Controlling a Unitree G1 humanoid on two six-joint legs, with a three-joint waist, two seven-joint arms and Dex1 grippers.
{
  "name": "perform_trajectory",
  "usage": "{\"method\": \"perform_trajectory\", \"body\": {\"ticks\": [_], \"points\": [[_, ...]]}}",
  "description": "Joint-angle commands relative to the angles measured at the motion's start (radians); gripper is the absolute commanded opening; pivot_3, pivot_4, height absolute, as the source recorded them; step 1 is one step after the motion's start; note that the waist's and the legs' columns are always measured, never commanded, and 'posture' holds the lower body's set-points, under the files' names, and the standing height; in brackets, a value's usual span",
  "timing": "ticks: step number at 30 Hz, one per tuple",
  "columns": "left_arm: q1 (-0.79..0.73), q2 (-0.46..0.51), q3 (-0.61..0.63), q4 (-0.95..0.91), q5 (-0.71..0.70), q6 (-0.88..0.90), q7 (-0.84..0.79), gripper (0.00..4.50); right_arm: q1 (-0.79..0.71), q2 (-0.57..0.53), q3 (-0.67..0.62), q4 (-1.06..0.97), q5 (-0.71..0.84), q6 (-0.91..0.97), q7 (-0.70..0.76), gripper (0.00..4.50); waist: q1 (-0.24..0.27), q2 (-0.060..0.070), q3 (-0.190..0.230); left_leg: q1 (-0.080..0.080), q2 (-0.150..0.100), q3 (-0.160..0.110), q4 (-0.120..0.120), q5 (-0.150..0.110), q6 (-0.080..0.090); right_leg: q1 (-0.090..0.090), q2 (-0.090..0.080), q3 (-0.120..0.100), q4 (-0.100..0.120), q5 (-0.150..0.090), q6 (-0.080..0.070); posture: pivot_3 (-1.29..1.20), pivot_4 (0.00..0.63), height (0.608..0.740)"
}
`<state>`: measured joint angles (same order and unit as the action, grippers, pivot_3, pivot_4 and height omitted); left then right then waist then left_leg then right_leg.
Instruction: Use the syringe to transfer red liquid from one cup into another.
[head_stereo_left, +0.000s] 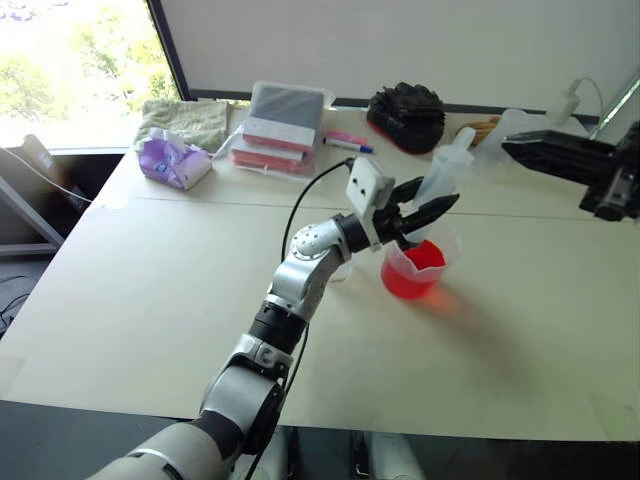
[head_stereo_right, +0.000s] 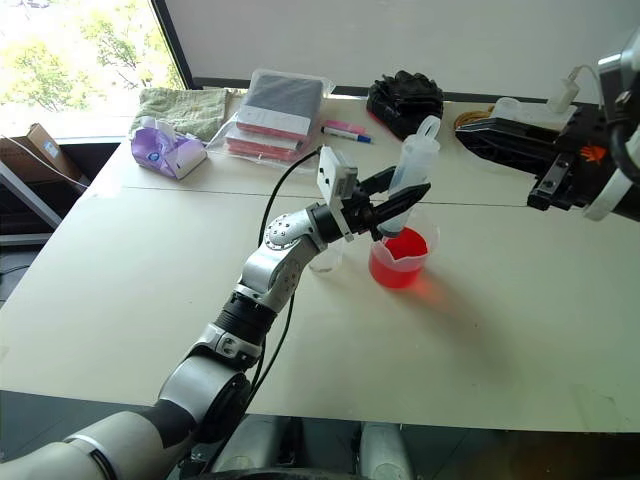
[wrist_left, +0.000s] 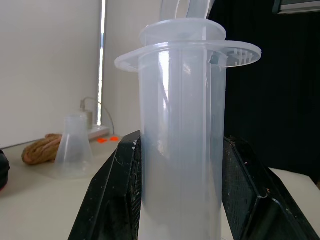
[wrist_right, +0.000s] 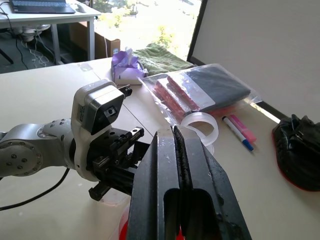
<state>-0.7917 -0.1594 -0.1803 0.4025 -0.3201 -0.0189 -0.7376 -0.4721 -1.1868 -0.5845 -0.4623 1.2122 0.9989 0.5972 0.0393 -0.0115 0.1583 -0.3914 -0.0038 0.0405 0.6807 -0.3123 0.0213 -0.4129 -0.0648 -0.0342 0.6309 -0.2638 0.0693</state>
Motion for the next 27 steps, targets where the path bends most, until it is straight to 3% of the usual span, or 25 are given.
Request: {"method": "perform_trajectory", "body": {"ticks": [1,19,23,27], "points": [[-0.007,-0.051,0.001,0.014,0.003,-0.060,-0.003,1.58,-0.012,0.001,-0.016,-0.019,0.028,-0.008,-0.015,0.00,0.000,0.000,0.000,0.000,0.000,0.000,0.000,0.000,0.000,0.000,0.000,0.000,0.000,0.000,0.000,0.00,0.150,0.740],[0.030,-0.077,-0.028,0.086,0.003,-0.109,-0.022,1.58,-0.025,0.027,0.026,-0.037,0.075,-0.019,-0.104,0.00,0.000,0.000,0.000,0.000,0.000,0.000,0.000,0.000,0.000,0.000,0.000,0.000,0.000,0.000,0.000,0.00,0.150,0.740],[0.042,-0.075,-0.039,0.073,0.005,-0.108,-0.019,1.58,-0.027,0.032,0.037,-0.035,0.088,-0.018,-0.125,1.25,0.000,0.000,0.000,0.000,0.000,0.000,0.000,0.000,0.000,0.000,0.000,0.000,0.000,0.000,0.000,0.00,0.150,0.740],[0.044,-0.071,-0.042,0.067,0.002,-0.105,-0.014,1.58,-0.027,0.035,0.049,-0.036,0.091,-0.022,-0.144,3.28,0.000,0.000,0.000,0.000,0.000,0.000,0.001,0.000,0.000,0.000,0.000,0.000,0.000,0.000,0.000,0.00,0.150,0.740]]}}
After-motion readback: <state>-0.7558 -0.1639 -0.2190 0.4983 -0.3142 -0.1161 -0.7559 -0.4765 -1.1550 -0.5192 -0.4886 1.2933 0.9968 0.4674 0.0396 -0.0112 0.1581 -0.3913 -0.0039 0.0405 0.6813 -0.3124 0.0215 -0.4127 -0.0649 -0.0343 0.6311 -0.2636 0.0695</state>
